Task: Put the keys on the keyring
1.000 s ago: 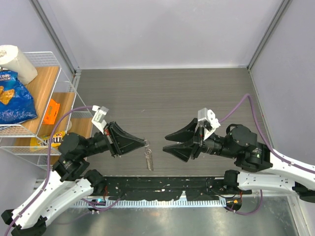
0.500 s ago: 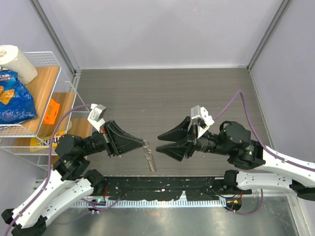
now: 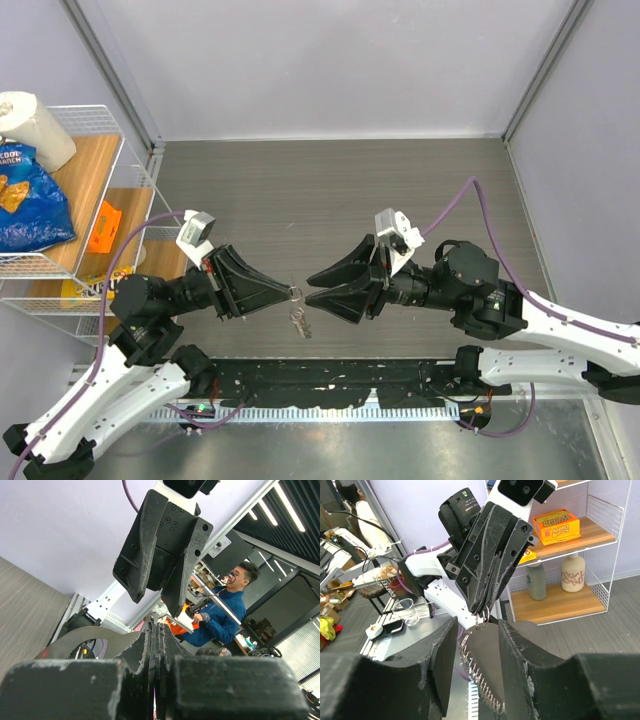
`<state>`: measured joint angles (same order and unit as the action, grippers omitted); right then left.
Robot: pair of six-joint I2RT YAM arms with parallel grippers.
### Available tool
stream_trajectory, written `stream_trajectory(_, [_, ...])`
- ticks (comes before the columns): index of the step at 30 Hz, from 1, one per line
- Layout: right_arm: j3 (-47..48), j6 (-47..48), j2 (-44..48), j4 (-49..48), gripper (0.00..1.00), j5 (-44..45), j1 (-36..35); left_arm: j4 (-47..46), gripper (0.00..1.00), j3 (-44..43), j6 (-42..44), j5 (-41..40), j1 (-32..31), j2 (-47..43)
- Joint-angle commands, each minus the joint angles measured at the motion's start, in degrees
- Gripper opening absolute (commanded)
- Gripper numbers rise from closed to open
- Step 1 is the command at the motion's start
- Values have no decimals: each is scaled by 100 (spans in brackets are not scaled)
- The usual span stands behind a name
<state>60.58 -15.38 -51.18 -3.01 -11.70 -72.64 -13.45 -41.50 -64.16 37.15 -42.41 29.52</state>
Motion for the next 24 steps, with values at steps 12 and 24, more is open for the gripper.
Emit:
stream_trajectory(12, [429,-229,-349,-297,38,-350,4,-334,0,-166,-26,74,-12,-95])
stream_trajectory(24, [437,-255,-323,-350,5,-315,5,-124,0,-104,237,38,-13,-122])
